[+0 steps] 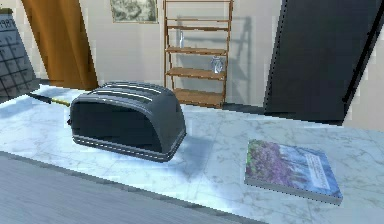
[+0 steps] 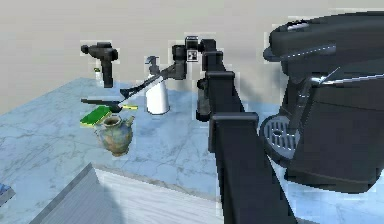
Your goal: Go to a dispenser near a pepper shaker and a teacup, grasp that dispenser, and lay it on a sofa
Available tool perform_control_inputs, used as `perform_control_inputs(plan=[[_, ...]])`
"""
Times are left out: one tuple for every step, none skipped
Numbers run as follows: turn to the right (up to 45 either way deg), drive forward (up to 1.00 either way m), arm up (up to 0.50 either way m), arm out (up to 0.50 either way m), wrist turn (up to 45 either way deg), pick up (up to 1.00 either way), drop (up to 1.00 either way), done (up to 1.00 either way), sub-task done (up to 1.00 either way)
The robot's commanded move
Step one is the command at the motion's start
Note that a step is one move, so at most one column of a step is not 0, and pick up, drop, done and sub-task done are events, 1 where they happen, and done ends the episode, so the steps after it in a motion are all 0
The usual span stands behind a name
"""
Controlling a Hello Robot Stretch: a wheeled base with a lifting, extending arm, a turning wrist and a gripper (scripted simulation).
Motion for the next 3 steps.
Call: perform_control_inputs(plan=[[0.0, 0.00, 0.00, 0.00, 45.0, 0.00, 0.00, 0.00, 0.00], [0.0, 0.00, 0.00, 0.00, 6.0, 0.00, 0.00, 0.00, 0.00], [0.0, 0.00, -0.16, 0.00, 0.0, 0.00, 0.00, 0.00, 0.00]])
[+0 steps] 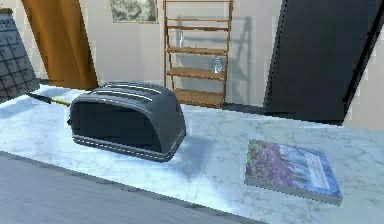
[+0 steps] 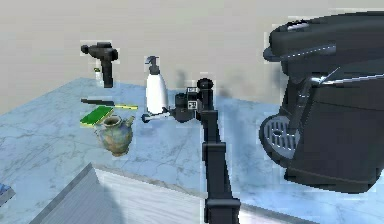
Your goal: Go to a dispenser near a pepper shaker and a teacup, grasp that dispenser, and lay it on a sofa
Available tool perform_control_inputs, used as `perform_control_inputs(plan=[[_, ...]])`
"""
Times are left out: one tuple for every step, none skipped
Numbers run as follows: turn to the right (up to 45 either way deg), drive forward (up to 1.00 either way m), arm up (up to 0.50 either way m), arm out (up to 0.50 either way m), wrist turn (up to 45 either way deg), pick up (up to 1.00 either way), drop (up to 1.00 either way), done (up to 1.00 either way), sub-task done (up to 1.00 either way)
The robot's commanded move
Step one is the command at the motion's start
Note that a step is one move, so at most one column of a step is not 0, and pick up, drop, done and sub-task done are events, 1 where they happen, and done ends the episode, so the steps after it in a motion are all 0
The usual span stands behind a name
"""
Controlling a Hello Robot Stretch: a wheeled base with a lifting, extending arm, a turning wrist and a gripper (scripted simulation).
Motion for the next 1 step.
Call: perform_control_inputs(plan=[[0.0, 0.00, 0.00, 0.00, 0.0, 1.00, 0.00, 0.00, 0.00]])
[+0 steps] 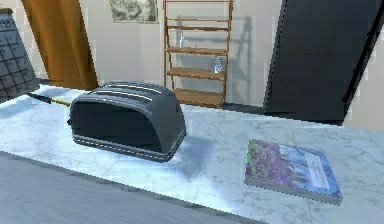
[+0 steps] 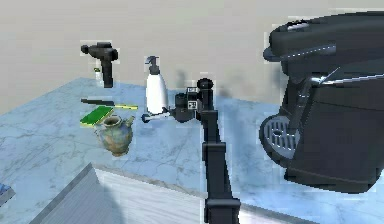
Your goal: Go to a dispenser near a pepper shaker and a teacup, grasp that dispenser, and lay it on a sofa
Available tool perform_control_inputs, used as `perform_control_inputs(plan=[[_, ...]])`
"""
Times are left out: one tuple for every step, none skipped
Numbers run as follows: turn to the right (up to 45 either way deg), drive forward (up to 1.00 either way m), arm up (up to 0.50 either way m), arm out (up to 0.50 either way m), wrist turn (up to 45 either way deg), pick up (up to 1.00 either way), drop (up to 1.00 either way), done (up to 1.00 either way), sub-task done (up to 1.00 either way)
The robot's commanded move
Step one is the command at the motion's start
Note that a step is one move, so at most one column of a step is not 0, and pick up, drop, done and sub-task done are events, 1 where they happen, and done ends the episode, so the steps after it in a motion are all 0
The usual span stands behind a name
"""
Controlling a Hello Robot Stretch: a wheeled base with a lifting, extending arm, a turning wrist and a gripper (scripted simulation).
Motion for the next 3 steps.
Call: perform_control_inputs(plan=[[0.0, 0.00, 0.10, 0.00, 0.0, 0.00, 0.00, 0.00, 0.00], [0.0, 0.00, 0.06, 0.00, 0.0, 0.00, 0.00, 0.00, 0.00], [0.0, 0.00, 0.00, 0.00, -45.0, 0.00, 0.00, 0.00, 0.00]])
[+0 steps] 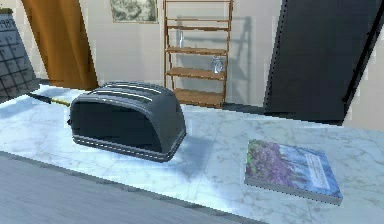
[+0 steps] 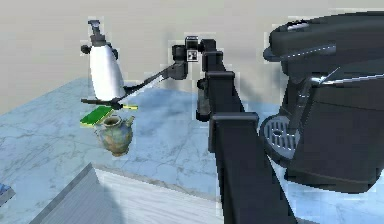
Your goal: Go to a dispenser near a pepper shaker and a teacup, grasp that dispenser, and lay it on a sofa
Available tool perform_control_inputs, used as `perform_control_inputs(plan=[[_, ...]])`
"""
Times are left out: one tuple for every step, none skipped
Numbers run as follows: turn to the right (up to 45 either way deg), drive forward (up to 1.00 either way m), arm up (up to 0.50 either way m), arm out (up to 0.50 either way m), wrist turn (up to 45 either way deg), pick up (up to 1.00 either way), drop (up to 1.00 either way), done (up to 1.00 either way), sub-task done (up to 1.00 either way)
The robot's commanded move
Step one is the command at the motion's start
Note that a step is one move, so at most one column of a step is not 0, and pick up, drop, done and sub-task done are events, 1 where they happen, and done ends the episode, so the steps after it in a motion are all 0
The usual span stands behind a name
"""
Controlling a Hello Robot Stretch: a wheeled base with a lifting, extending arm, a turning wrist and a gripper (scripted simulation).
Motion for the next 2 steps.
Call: perform_control_inputs(plan=[[0.0, 0.00, 0.00, 0.00, -45.0, 0.00, 0.00, 0.00, 0.00], [0.0, 0.00, 0.00, -0.48, 0.0, 0.00, 0.00, 0.00, 0.00]])
